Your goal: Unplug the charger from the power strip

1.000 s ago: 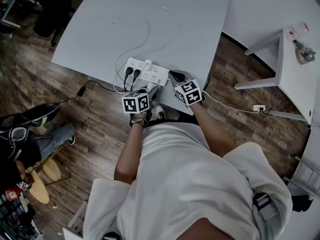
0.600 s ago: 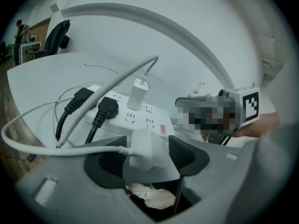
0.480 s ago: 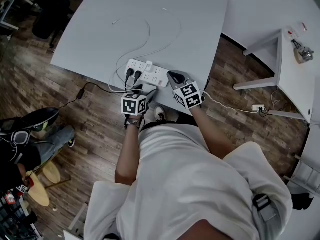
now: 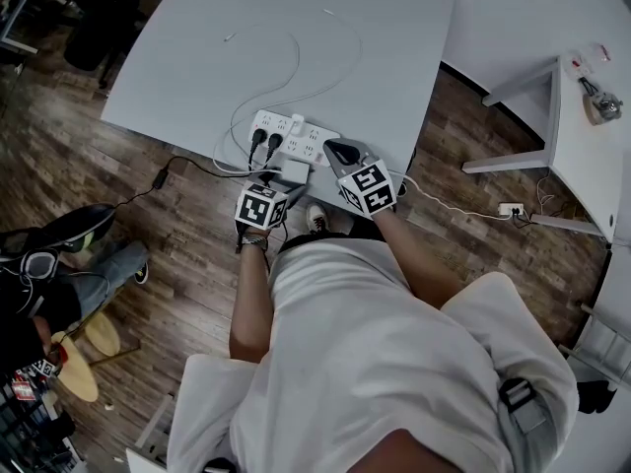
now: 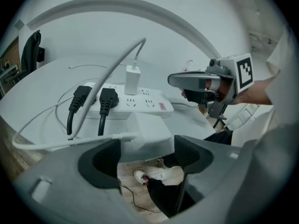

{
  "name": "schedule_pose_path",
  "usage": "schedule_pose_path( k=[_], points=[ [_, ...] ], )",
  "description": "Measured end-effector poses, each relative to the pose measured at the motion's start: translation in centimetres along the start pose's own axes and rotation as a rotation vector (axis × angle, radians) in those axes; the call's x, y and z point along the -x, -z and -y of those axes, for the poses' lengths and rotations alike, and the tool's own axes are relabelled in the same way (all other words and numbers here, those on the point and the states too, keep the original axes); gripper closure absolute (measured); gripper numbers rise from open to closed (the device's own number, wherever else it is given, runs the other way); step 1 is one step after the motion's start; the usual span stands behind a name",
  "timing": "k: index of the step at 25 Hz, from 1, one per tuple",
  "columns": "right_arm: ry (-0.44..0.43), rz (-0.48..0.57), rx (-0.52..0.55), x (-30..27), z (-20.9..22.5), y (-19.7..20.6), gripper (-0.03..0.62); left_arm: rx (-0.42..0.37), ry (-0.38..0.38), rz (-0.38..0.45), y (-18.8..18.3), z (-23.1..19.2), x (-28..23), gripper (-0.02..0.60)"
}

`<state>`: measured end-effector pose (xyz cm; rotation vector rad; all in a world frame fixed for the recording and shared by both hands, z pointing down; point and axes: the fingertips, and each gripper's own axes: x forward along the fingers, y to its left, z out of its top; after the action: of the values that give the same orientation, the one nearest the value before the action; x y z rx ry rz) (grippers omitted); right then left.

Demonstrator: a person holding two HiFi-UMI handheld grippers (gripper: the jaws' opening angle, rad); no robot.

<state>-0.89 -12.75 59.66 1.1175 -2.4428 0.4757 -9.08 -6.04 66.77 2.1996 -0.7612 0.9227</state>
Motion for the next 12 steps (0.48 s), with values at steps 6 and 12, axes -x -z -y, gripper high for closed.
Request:
schedule_pose_path(
  k=[6,12],
  points=[
    [0.003,0.002,-0.014,-0.2,0.4,-0.1,0.591,0.007,-0.024,-0.026,1.4,-0.4,0.7,0.225],
    [0.022,0.033,-0.026,0.6,0.8,-1.0,0.591,0.017,-0.039,0.105,-0.8,-0.5,3.2,0.349]
  ],
)
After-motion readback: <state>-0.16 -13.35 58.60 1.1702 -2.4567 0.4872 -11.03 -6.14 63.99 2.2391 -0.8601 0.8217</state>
